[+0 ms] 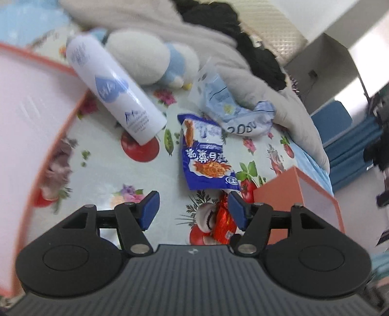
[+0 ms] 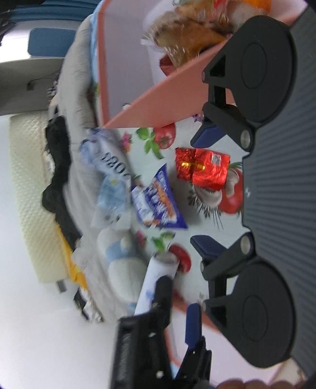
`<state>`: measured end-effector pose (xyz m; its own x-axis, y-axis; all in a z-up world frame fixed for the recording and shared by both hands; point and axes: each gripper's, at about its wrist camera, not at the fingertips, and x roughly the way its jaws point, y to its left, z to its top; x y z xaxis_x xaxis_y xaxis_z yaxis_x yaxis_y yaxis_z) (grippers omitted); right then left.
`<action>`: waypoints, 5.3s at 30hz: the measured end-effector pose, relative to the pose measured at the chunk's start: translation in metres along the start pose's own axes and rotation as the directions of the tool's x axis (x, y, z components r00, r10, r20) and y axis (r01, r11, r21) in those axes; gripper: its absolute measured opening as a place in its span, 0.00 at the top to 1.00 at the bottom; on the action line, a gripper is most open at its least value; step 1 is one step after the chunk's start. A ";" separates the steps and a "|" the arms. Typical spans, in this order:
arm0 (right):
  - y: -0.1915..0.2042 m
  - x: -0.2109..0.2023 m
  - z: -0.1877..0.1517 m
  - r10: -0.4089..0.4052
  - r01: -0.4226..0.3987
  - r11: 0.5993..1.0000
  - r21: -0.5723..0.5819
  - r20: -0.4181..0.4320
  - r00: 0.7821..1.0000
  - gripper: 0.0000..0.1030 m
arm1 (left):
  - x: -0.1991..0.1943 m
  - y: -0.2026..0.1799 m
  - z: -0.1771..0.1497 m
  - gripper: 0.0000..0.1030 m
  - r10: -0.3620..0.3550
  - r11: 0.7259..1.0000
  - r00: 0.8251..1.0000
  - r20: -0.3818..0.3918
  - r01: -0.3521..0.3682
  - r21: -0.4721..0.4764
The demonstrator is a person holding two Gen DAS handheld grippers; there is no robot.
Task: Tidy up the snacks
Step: 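Move the left gripper to the blue snack bag while the right gripper approaches the red wrapped candy, then close the left gripper on the blue snack bag while the right gripper grasps the red candy, then lift and carry the blue bag and red candy over the deep pink box, then open both grippers to drop the blue bag and red candy into the box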
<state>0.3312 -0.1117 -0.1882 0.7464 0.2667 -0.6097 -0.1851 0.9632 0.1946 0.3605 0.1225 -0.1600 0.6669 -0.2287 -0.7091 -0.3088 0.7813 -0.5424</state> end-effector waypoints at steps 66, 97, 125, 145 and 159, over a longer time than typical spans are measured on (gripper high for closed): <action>-0.021 -0.071 -0.034 0.112 -0.116 0.991 -0.066 -0.060 0.992 0.47 | -0.032 -0.003 -0.083 1.00 -0.051 0.998 0.998 0.030 0.051 -0.023; -0.045 -0.177 0.033 0.137 -0.131 0.987 -0.092 0.061 0.989 0.47 | -0.165 -0.114 -0.092 1.00 -0.091 0.973 0.982 0.165 0.053 0.223; -0.148 -0.241 0.070 -0.015 0.017 1.000 -0.008 0.236 0.972 0.47 | -0.166 -0.289 -0.134 1.00 -0.325 0.807 0.945 0.028 0.262 0.529; -0.220 -0.109 0.052 -0.042 0.041 0.999 0.022 0.058 0.997 0.47 | 0.035 -0.306 -0.120 1.00 -0.063 0.814 0.994 -0.092 0.105 0.571; -0.224 -0.078 0.051 -0.073 0.073 0.997 0.004 -0.029 0.997 0.39 | 0.064 -0.273 -0.117 0.86 -0.021 0.841 0.994 -0.109 0.077 0.535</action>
<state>0.3469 -0.3497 -0.1452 0.7388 0.1964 -0.6447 -0.1275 0.9801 0.1524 0.4086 -0.1730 -0.1102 0.5954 -0.3071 -0.7425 0.1544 0.9506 -0.2693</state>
